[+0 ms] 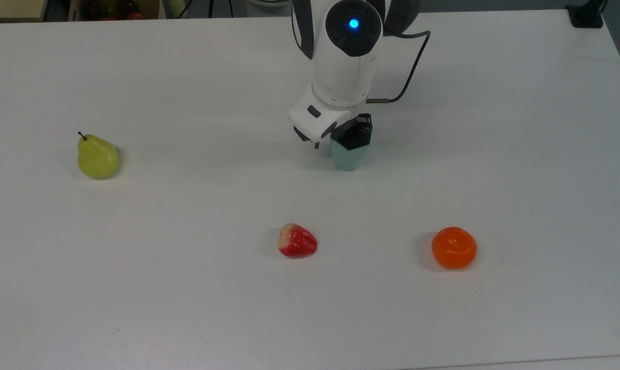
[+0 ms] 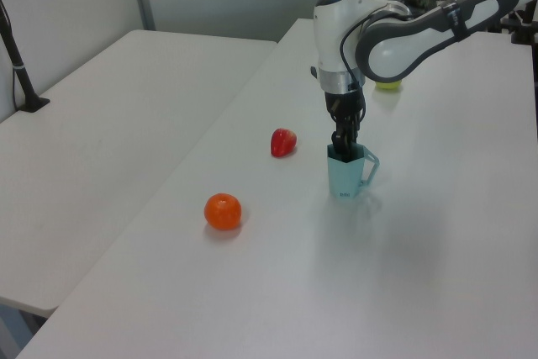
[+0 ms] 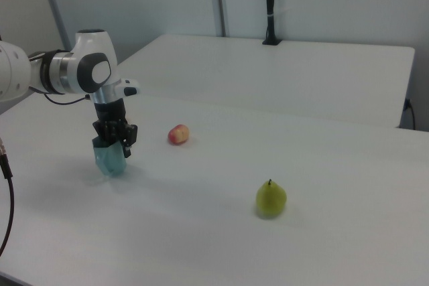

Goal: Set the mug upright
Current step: 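Set the mug down upright, open the gripper and raise it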

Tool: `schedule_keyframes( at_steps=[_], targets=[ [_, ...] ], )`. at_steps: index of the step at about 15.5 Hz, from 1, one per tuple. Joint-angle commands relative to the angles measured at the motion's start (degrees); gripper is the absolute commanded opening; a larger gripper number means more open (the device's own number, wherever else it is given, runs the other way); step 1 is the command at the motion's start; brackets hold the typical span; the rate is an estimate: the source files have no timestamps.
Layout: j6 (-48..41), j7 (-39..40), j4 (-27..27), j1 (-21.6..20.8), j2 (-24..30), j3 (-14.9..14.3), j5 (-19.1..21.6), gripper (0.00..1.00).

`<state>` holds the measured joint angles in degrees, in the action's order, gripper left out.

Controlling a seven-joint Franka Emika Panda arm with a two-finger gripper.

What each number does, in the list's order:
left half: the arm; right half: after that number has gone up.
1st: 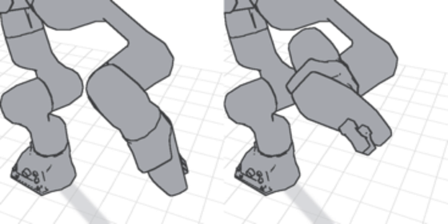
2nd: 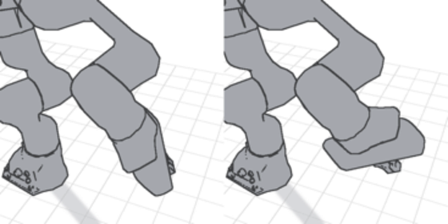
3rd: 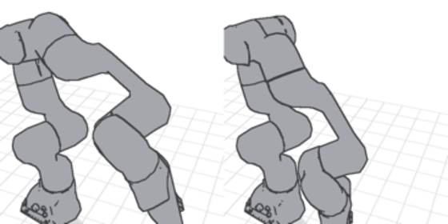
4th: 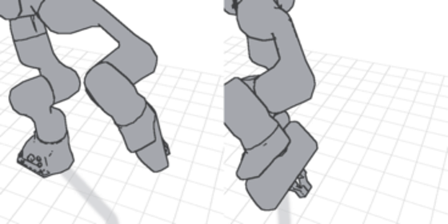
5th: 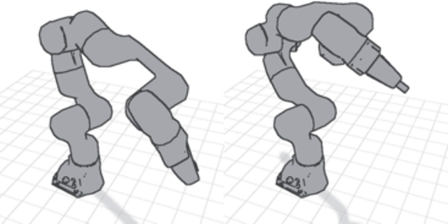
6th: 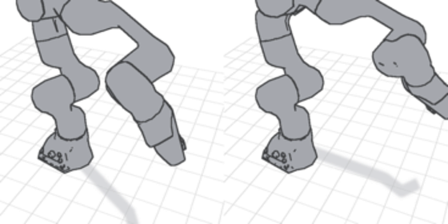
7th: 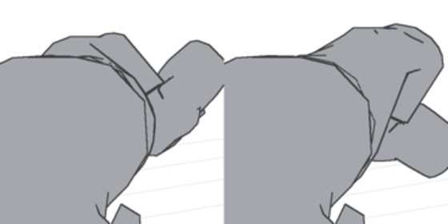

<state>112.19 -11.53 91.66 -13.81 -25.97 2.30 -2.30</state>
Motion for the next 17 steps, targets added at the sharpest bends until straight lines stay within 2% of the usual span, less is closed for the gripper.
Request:
schedule_keyframes(
  at_steps=[1, 6, 8, 12, 17],
  targets=[
    [-1.9, 1.7, 0.6, 0.4, 2.6, -0.5, 0.5, 1.0],
    [-5.6, 2.0, 0.6, 2.4, 9.3, -0.5, -1.3, 1.0],
    [-7.8, 4.8, 0.6, 4.1, 12.3, -0.5, -2.4, 1.0],
    [-12.6, 11.6, 0.7, 7.7, 17.7, -0.5, -2.4, 1.0],
    [-15.8, 11.8, 0.7, 10.0, 21.4, -0.5, -2.2, 1.0]
  ],
)
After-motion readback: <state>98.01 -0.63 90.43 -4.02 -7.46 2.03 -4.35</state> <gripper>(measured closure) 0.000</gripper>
